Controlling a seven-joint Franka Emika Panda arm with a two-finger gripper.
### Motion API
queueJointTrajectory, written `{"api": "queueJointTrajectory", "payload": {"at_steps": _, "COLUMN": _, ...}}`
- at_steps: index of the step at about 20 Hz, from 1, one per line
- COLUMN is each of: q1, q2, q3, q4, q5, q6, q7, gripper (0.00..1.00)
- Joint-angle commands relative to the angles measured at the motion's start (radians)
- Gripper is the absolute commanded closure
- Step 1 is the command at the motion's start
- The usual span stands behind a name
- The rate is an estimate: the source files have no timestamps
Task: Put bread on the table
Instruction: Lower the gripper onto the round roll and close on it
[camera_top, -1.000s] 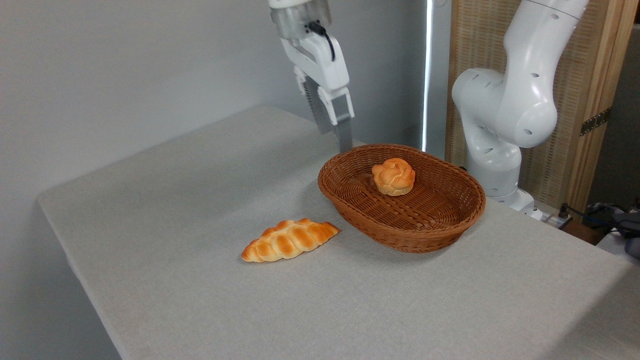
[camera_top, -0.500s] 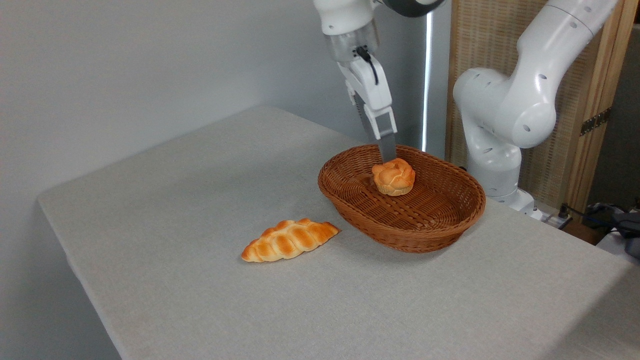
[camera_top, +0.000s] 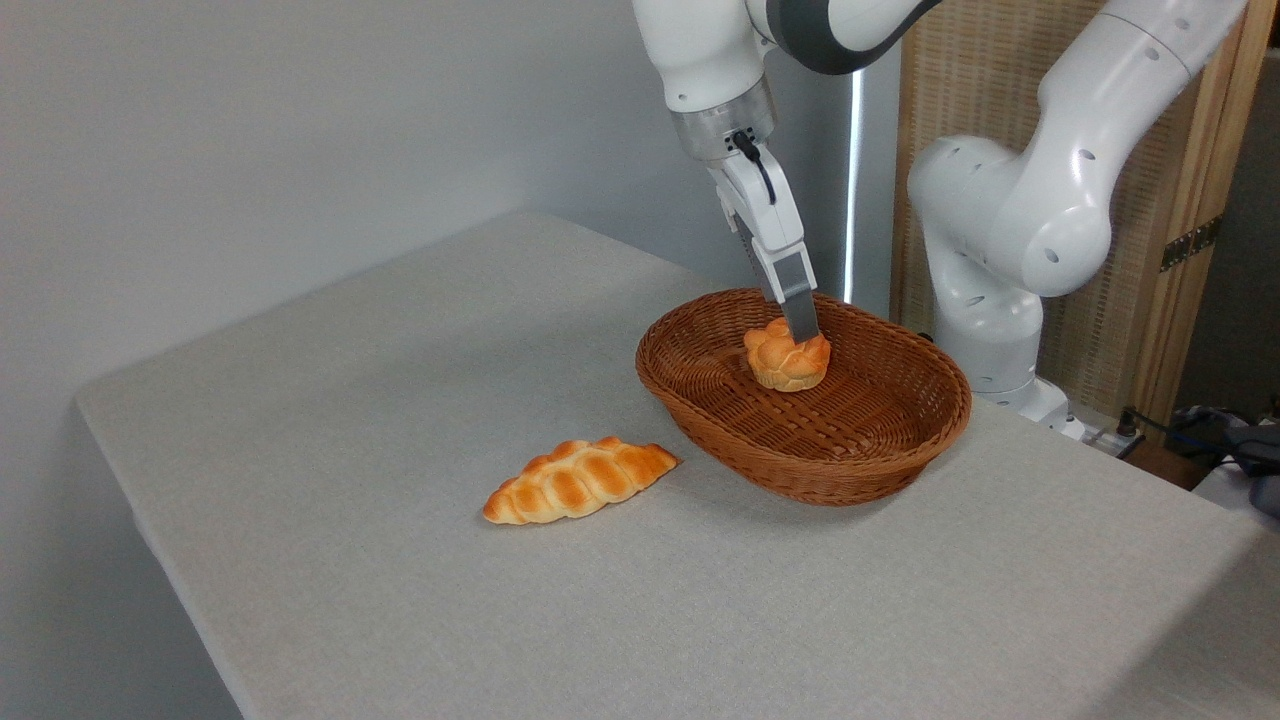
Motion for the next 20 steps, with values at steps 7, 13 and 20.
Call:
{"api": "queueJointTrajectory", "payload": {"at_steps": 7, "q1": -0.027, "q2": -0.007, "q3": 0.013, "q4": -0.035, "q5": 0.001, "q6": 0.017, "q7": 0.013, "gripper": 0.0}}
{"api": "queueJointTrajectory", "payload": {"at_steps": 13, "q1": -0.027, "q2": -0.014, "q3": 0.007, "q4": -0.035, "q5": 0.0, "q6": -0.016, "q7": 0.01, "gripper": 0.0}}
{"api": "queueJointTrajectory", "payload": {"at_steps": 20, "q1": -0.029, "q2": -0.015, "q3": 0.005, "q4": -0.036, "q5": 0.0, "q6": -0.02, "q7": 0.012, "gripper": 0.0}}
